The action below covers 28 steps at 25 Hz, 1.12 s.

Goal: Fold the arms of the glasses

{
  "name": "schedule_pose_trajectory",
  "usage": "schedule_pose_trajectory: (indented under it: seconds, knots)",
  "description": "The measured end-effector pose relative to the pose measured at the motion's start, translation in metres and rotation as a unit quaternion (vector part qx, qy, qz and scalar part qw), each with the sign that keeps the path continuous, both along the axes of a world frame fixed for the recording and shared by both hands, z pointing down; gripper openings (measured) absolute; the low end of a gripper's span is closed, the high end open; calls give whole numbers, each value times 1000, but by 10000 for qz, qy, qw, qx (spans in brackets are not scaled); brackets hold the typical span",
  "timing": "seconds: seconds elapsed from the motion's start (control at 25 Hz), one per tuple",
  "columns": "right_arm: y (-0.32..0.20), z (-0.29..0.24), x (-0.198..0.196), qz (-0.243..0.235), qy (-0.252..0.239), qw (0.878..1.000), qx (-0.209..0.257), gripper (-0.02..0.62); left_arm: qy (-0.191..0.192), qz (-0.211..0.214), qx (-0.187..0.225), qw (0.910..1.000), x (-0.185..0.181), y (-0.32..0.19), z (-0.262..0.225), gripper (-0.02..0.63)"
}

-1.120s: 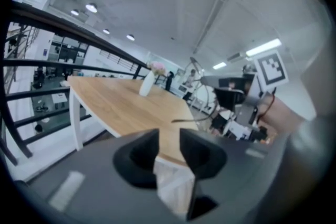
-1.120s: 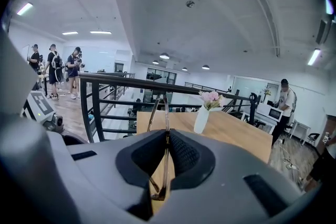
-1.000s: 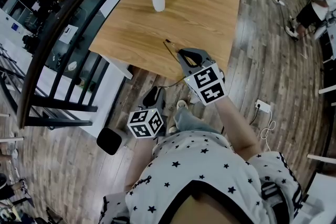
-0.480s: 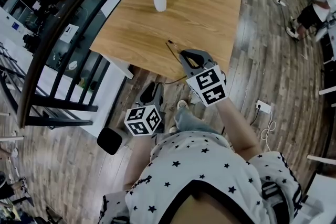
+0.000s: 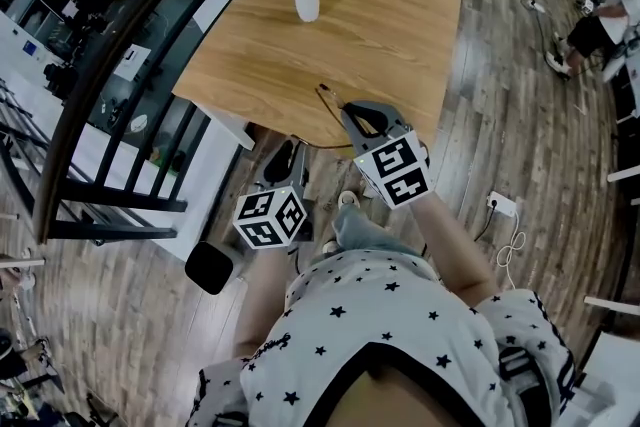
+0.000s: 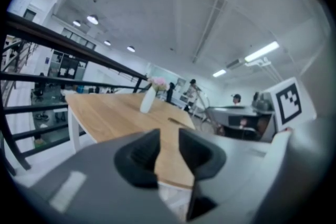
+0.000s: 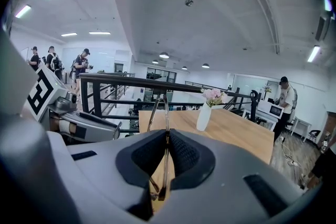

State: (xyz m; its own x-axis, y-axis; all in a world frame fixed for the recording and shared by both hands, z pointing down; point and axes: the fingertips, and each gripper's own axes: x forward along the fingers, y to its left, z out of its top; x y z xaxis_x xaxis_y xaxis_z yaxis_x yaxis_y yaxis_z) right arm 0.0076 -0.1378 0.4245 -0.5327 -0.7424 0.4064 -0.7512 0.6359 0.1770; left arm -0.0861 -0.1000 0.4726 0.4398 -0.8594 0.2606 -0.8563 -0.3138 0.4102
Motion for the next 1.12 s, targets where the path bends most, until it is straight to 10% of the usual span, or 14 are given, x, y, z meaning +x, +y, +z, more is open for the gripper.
schedule_pose_trajectory:
  seconds: [1.12]
  knots:
    - [21,19,-16,-282,11,9993,-255,21,-52,182,128,9997,31,-23,-19,92]
